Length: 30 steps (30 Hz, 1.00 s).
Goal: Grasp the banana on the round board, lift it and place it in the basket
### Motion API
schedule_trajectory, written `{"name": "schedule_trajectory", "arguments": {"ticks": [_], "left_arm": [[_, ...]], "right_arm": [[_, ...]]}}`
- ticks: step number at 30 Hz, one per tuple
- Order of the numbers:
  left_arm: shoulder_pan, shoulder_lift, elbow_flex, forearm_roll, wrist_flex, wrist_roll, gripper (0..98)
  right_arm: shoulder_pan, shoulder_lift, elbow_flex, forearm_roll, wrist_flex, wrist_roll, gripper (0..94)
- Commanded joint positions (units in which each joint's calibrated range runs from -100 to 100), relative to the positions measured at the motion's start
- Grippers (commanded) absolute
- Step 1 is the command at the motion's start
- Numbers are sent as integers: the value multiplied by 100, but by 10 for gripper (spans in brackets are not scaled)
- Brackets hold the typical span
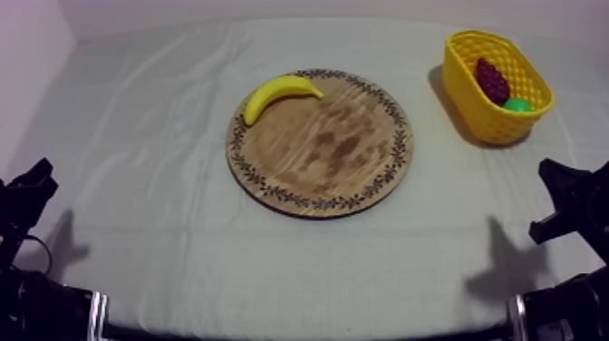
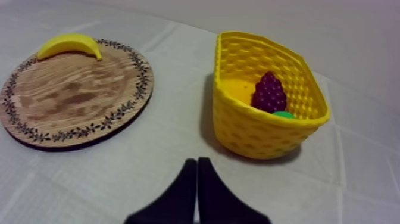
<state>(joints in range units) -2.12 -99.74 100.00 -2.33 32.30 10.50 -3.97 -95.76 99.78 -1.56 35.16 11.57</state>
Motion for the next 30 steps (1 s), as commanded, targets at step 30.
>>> {"name": "schedule_trajectory", "arguments": {"ticks": [30], "left_arm": [[-2, 0, 0, 1, 3, -1, 1]], "right_arm": [[-170, 3, 0, 30, 214, 45, 5]]}}
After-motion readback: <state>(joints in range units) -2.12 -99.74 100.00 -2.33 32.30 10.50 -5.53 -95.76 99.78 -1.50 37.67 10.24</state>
